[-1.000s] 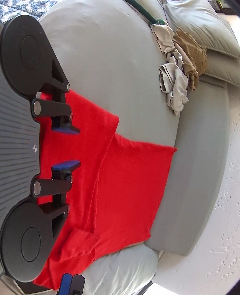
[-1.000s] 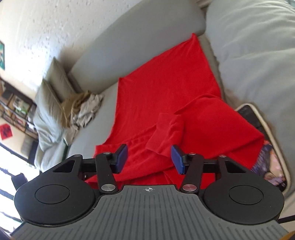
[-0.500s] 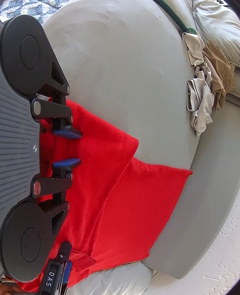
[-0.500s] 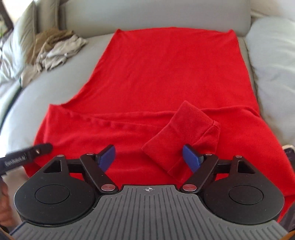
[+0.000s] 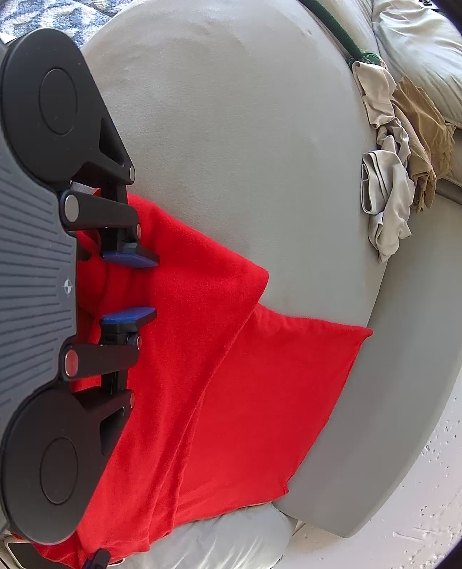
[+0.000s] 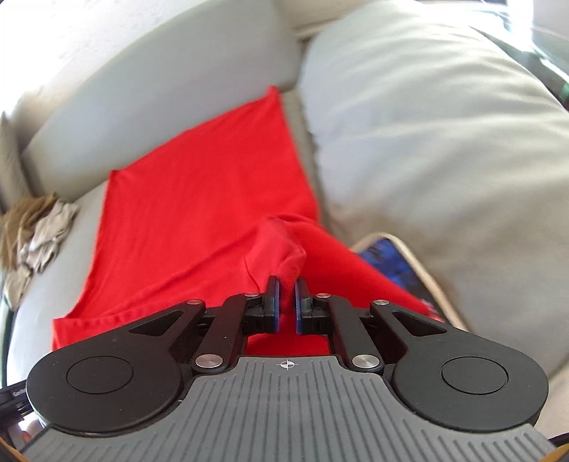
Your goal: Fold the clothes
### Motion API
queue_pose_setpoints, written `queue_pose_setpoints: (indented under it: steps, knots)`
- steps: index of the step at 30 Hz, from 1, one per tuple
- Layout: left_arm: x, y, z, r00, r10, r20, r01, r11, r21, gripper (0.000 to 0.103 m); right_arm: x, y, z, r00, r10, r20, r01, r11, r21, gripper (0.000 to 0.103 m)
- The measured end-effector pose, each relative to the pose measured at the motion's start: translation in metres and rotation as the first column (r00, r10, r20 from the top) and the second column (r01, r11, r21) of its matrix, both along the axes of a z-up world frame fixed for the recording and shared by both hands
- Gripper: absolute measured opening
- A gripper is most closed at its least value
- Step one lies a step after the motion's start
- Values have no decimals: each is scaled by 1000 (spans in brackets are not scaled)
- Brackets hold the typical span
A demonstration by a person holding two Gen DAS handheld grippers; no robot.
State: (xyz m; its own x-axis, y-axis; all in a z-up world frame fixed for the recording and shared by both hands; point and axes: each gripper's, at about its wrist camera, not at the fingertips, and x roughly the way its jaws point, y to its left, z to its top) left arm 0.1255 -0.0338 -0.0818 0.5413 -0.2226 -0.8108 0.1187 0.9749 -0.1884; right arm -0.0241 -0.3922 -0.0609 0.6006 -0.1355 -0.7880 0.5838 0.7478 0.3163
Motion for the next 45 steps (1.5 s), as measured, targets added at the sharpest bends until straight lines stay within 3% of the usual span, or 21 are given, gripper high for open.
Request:
queue_pose_setpoints:
  steps: [3,7,8,10,12,15,18,21,27,29,31,32,35,38,39,41,42,45]
  knots:
    - [0,-1,2,1000,-17,1,17,1000,19,29,-15,-10,-9,999,-34,-20,34,999,26,16]
    - [-7,22,19,999,33,-4,-33,999,-29,31,-23,-10,8,998,-52,-22,52,999,-6,58]
    - [-9,30,24,999,52,-3,-52,998,-43,31,-26,-10,15,998,-63,-20,63,998,-20,60]
    - [-13,44,35,996,88,-3,-88,993,-73,31,-33,-9,29,999,-52,6,53,998,-32,62]
    - [-14,64,46,985,166,37,-164,985,-53,31,-41,-8,40,999,-22,42,23,1000,-21,63]
    - [-11,85,55,974,225,33,-222,973,-69,28,-44,-2,43,996,51,74,-53,998,24,56]
    - [-6,77,49,989,137,-60,-141,989,-54,32,-38,7,37,989,126,81,-133,987,89,54]
    - [-5,64,35,990,100,-101,-100,995,6,41,-32,20,26,982,170,79,-181,966,182,54]
    - [-4,45,13,993,25,-117,-12,994,112,40,-28,32,18,974,219,57,-226,959,173,56]
    - [-3,37,8,995,-6,-102,22,987,158,35,-28,31,13,976,213,49,-218,958,186,57]
    - [-6,36,12,998,-24,-54,32,987,158,2,-27,29,8,977,208,39,-211,957,200,58]
    - [-9,37,16,999,-32,-23,35,990,140,2,-27,28,5,979,202,30,-204,957,205,58]
    - [-17,28,32,996,-18,93,-9,959,282,2,-30,22,-2,984,181,4,-177,958,227,58]
    - [-10,20,20,999,-50,5,44,916,398,10,-34,17,-5,986,163,-21,-152,956,249,63]
    - [-12,21,19,998,-58,-2,54,914,403,15,-35,16,-5,987,157,-29,-145,956,255,63]
    - [-16,23,17,997,-75,-17,76,909,410,34,-35,13,-3,988,150,-29,-138,959,249,63]
    - [-19,25,20,997,-80,-10,78,919,386,50,-34,13,0,989,149,-15,-142,963,229,64]
    - [-30,32,29,999,-49,13,42,941,337,52,-31,10,9,989,148,27,-151,974,170,66]
